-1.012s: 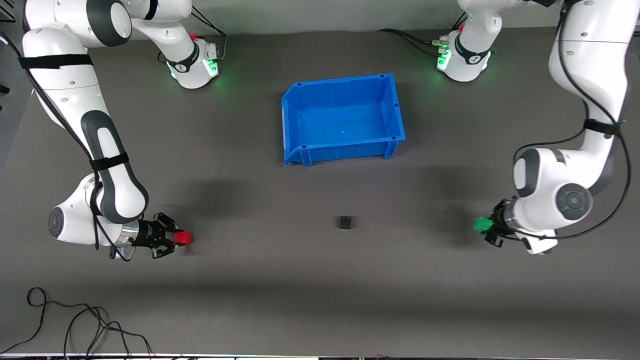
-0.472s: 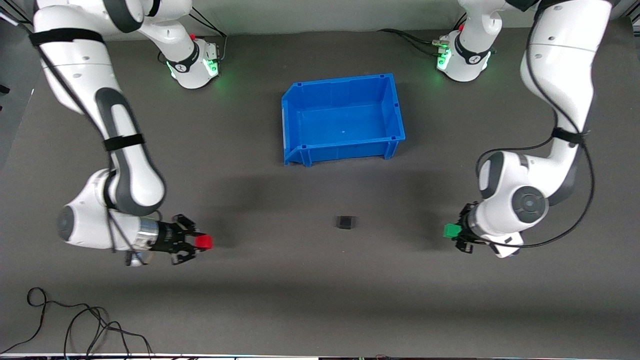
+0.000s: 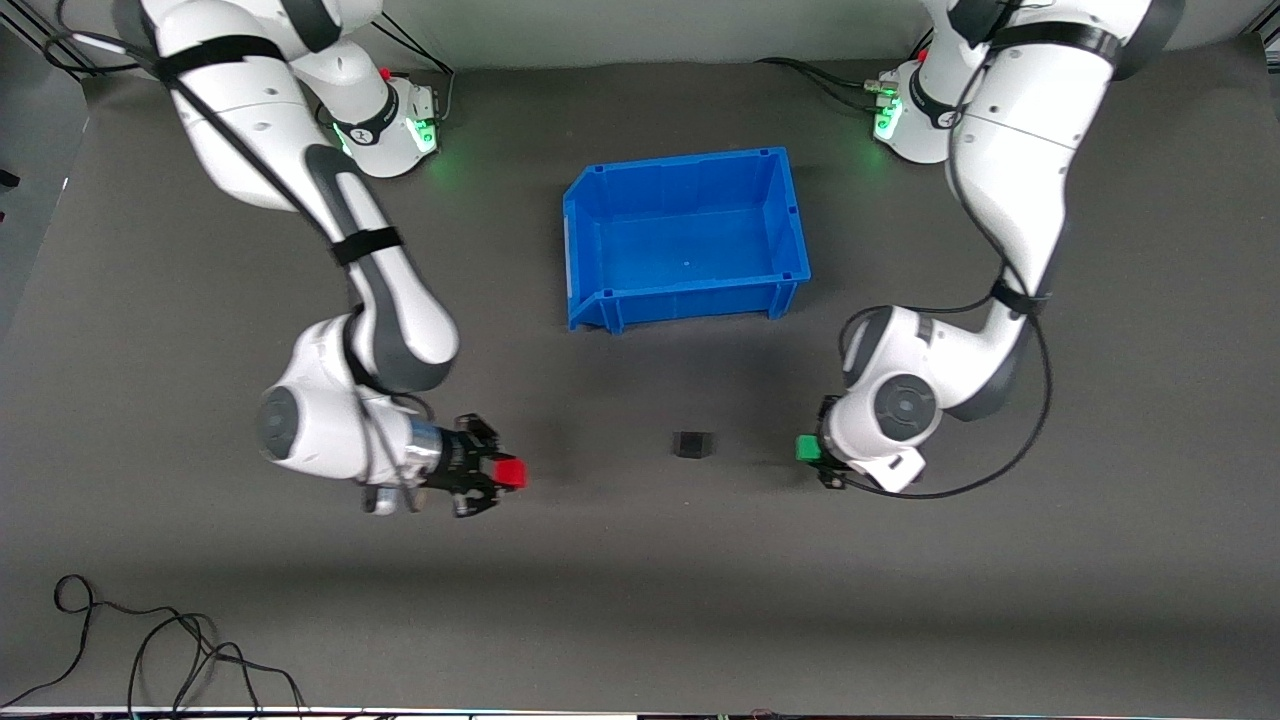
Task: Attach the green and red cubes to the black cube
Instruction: 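Carry the red and green cubes toward the black cube with both grippers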
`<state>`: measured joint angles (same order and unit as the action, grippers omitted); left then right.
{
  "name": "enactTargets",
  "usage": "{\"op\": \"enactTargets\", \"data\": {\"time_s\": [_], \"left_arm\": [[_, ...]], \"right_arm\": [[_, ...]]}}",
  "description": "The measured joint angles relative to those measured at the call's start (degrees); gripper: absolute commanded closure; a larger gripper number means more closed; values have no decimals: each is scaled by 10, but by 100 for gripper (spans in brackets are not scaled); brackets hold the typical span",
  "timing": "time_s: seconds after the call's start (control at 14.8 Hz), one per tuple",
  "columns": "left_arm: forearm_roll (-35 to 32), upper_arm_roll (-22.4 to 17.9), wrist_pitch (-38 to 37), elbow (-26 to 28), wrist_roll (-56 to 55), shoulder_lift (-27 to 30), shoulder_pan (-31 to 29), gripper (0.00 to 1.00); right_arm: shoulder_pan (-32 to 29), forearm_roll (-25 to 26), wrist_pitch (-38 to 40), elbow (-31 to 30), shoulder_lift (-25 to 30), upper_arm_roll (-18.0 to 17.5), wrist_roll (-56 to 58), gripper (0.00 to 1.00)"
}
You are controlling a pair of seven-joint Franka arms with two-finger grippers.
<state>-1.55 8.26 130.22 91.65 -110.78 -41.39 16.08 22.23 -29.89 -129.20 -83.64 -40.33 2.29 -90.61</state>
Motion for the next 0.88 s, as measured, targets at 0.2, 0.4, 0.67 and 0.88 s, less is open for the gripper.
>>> {"op": "enactTargets", "data": {"time_s": [0.2, 0.4, 0.67, 0.88], "left_arm": [[8, 0, 13, -25, -66, -5, 34, 100], [8, 0, 30, -48, -103, -28, 65, 100], [8, -1, 36, -57, -112, -58, 92, 100], [8, -3, 36, -68, -112, -62, 93, 100]], "right_arm": [[54, 0, -50, 12, -31, 0, -61, 74], [98, 0, -82, 16, -54, 0, -88, 76], [126, 0, -104, 20, -76, 0, -96, 76], [139, 0, -119, 20, -89, 0, -96, 76]]}}
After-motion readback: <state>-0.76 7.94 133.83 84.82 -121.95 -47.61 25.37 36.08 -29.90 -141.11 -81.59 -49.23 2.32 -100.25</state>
